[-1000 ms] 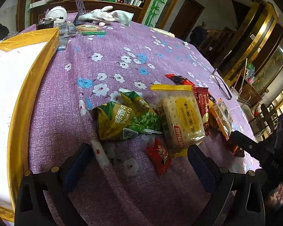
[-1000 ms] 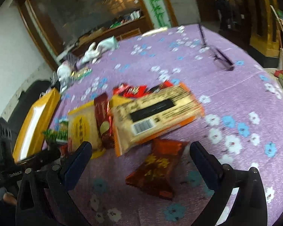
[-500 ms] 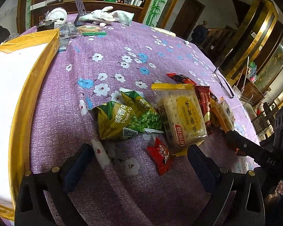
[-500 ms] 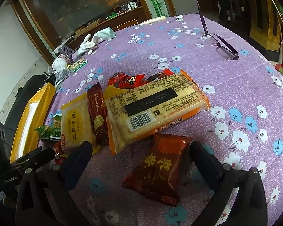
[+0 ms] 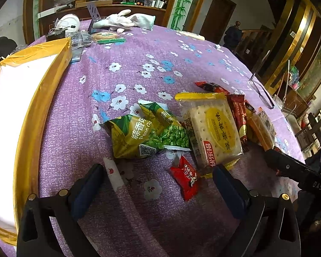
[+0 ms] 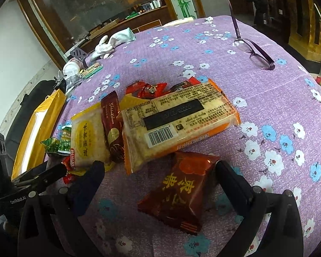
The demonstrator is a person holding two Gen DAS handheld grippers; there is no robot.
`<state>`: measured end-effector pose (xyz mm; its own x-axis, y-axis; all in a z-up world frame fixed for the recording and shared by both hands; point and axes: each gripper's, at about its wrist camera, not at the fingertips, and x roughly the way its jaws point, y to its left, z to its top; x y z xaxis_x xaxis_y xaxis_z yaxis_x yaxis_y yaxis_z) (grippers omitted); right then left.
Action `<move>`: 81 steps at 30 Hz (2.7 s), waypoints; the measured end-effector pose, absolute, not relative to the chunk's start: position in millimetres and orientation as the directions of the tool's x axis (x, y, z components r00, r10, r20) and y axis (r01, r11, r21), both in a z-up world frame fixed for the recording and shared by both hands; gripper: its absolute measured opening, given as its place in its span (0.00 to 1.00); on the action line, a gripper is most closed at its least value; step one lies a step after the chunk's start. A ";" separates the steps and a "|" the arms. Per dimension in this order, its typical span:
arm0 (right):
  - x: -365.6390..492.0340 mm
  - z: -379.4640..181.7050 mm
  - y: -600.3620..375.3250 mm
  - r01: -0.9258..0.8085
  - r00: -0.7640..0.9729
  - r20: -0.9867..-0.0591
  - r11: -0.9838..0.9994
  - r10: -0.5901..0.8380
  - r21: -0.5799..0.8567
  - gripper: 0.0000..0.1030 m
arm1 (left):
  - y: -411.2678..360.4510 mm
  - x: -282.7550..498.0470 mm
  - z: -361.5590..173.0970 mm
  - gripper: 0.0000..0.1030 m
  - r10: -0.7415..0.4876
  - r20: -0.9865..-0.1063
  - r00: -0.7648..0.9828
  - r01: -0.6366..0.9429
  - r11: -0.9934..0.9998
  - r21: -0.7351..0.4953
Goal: Organize snacks
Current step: 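Move both grippers toward the snack pile, then grasp the green pea bag with left gripper while right grasps red-brown pastry packet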
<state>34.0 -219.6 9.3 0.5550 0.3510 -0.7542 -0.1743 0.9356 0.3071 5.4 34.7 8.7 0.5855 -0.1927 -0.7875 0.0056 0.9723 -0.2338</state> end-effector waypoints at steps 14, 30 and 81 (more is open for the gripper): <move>37.0 4.2 -178.8 -0.171 0.453 -0.888 0.985 0.080 0.002 1.00 | 39.1 8.1 8.0 0.99 -0.223 -0.780 0.585 0.008 0.963 -0.269; 15.0 80.3 -253.3 0.147 0.404 -0.895 0.952 0.190 0.268 0.53 | 88.3 25.2 90.9 0.80 -0.161 -0.848 0.504 0.025 0.985 -0.173; 30.9 65.5 -256.1 0.120 0.297 -0.926 0.953 0.234 0.280 0.56 | 38.5 47.9 13.3 0.61 -0.061 -0.943 0.328 0.232 0.973 0.017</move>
<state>30.9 -256.1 65.5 0.2974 0.2341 -0.9256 0.1204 0.9525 0.2796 47.9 38.5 13.3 0.3278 -0.0613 -0.9428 0.2320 0.9726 0.0174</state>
